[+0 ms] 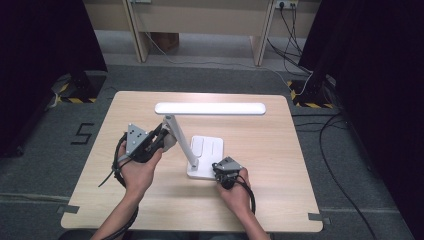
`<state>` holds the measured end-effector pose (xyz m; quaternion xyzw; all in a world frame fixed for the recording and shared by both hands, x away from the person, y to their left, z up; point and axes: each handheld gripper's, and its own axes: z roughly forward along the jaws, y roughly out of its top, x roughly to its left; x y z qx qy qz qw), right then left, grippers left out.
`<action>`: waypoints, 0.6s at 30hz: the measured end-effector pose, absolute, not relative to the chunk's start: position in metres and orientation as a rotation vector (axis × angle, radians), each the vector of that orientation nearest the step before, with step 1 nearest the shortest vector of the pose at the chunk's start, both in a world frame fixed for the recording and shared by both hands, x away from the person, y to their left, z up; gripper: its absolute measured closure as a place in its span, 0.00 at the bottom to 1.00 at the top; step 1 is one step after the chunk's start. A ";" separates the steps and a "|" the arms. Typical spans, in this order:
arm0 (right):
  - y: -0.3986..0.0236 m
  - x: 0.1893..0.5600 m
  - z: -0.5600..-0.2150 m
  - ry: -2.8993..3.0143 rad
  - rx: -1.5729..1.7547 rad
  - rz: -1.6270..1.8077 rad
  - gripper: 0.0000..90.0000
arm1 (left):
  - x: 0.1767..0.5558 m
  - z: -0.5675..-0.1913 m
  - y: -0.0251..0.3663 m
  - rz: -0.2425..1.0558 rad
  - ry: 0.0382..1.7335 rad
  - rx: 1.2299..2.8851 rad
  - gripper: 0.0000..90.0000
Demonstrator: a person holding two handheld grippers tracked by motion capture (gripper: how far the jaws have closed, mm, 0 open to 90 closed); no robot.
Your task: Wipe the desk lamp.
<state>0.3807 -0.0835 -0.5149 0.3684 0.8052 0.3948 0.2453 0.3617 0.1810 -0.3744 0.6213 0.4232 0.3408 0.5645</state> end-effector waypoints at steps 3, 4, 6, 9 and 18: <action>-0.084 0.381 -0.515 2.198 1.003 1.078 0.98 | 0.362 -0.376 0.181 0.800 0.996 1.467 0.90; -0.084 0.381 -0.515 2.198 1.004 1.078 0.98 | 0.362 -0.376 0.181 0.799 0.997 1.469 0.90; -0.084 0.381 -0.515 2.199 0.997 1.077 0.98 | 0.362 -0.377 0.180 0.797 0.999 1.468 0.90; -0.083 0.381 -0.515 2.198 1.008 1.078 0.98 | 0.362 -0.378 0.180 0.796 0.999 1.471 0.90; -0.083 0.381 -0.515 2.197 1.006 1.077 0.98 | 0.362 -0.381 0.180 0.787 1.002 1.483 0.90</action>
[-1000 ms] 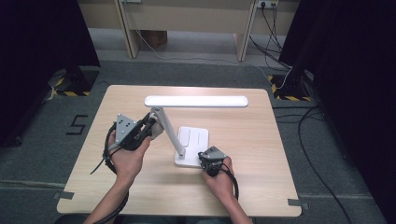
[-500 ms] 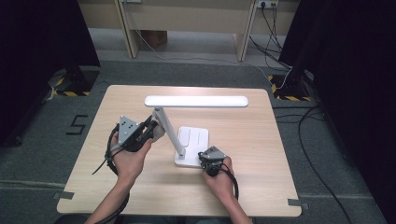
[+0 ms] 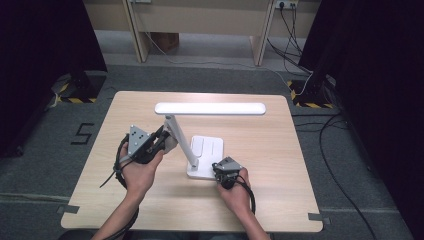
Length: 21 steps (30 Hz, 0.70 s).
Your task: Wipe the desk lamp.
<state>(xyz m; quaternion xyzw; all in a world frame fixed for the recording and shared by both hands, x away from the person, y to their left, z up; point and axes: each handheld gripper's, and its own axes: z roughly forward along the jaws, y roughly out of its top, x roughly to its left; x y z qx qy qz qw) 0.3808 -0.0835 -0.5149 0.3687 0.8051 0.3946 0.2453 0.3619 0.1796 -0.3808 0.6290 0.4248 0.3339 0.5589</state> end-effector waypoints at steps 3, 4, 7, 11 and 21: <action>-0.083 0.381 -0.515 2.200 1.005 1.075 0.98 | 0.362 -0.382 0.179 0.784 1.003 1.484 0.90; -0.083 0.381 -0.515 2.199 1.006 1.076 0.98 | 0.362 -0.383 0.179 0.782 1.004 1.485 0.90; -0.083 0.381 -0.515 2.200 1.005 1.075 0.98 | 0.362 -0.384 0.179 0.778 1.004 1.491 0.90; -0.083 0.381 -0.515 2.200 1.005 1.075 0.98 | 0.362 -0.387 0.178 0.768 1.009 1.493 0.90; -0.083 0.381 -0.515 2.200 1.005 1.074 0.98 | 0.363 -0.394 0.177 0.749 1.015 1.512 0.90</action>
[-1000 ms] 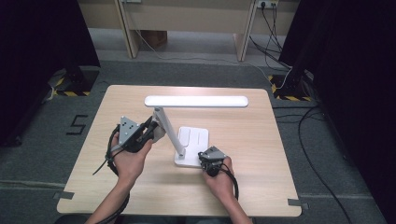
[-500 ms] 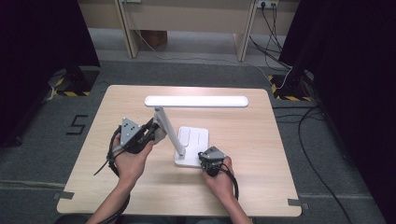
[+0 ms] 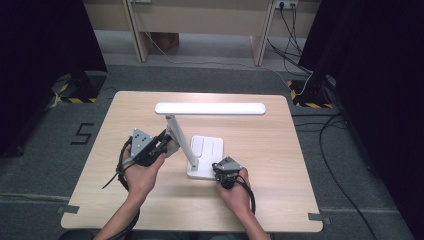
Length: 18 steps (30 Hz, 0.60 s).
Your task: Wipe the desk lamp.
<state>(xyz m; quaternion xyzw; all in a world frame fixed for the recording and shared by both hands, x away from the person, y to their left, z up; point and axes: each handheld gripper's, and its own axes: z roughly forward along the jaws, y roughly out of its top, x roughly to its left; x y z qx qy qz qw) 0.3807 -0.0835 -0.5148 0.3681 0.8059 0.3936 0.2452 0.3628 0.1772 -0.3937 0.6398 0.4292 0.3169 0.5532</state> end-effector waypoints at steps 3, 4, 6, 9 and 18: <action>-0.084 0.381 -0.515 2.200 1.002 1.074 0.98 | 0.363 -0.396 0.177 0.744 1.018 1.513 0.90; -0.083 0.381 -0.515 2.200 1.004 1.074 0.98 | 0.363 -0.397 0.177 0.743 1.018 1.514 0.90; -0.084 0.381 -0.515 2.200 1.005 1.074 0.98 | 0.363 -0.398 0.176 0.738 1.019 1.517 0.90; -0.083 0.381 -0.515 2.200 1.005 1.074 0.98 | 0.363 -0.401 0.176 0.735 1.022 1.522 0.90; -0.084 0.381 -0.515 2.200 1.005 1.074 0.98 | 0.364 -0.408 0.175 0.719 1.022 1.532 0.90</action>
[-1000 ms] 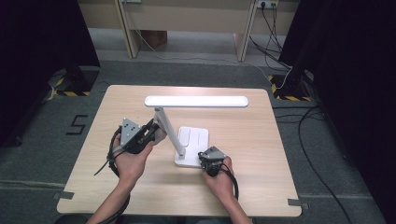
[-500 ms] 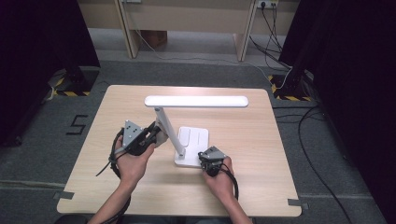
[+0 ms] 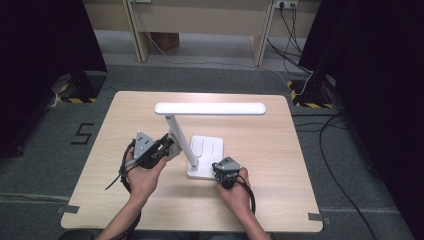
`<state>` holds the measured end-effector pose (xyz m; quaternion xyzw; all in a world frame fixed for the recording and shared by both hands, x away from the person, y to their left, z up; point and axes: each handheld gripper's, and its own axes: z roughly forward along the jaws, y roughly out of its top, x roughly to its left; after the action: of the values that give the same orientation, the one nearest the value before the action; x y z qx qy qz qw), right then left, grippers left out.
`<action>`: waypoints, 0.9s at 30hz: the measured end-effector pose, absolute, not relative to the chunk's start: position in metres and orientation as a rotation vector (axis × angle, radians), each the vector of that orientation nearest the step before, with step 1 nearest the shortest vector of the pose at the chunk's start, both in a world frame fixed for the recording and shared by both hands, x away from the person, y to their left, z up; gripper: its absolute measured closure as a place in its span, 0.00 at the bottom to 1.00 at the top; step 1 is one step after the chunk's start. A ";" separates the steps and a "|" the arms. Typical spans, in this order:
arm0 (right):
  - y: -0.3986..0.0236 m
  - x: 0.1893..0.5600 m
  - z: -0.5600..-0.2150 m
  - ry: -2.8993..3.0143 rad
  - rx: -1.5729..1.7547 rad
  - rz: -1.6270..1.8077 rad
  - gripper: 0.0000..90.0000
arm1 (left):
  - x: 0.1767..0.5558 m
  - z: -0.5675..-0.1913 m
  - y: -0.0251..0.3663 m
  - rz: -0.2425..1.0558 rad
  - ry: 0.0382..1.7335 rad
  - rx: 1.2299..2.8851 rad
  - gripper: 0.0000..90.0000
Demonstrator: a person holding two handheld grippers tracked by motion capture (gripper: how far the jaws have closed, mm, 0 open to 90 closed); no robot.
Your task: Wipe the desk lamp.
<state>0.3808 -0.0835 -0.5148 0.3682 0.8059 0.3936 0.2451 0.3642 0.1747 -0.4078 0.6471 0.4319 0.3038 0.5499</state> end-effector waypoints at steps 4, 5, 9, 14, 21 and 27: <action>-0.084 0.381 -0.515 2.200 1.004 1.074 0.98 | 0.364 -0.410 0.174 0.716 1.024 1.531 0.90; -0.084 0.381 -0.515 2.200 1.005 1.074 0.98 | 0.364 -0.411 0.174 0.717 1.023 1.537 0.90; -0.083 0.381 -0.515 2.200 1.004 1.074 0.98 | 0.363 -0.414 0.173 0.711 1.025 1.538 0.90; -0.084 0.381 -0.515 2.200 1.004 1.074 0.98 | 0.363 -0.419 0.172 0.701 1.029 1.548 0.90; -0.084 0.381 -0.515 2.200 1.004 1.075 0.98 | 0.362 -0.425 0.171 0.691 1.034 1.558 0.90; -0.084 0.381 -0.515 2.200 1.004 1.074 0.98 | 0.362 -0.431 0.169 0.683 1.036 1.573 0.90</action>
<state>0.3808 -0.0835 -0.5148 0.3678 0.8060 0.3936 0.2452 0.3619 0.1693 -0.4309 0.6615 0.4356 0.2871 0.5387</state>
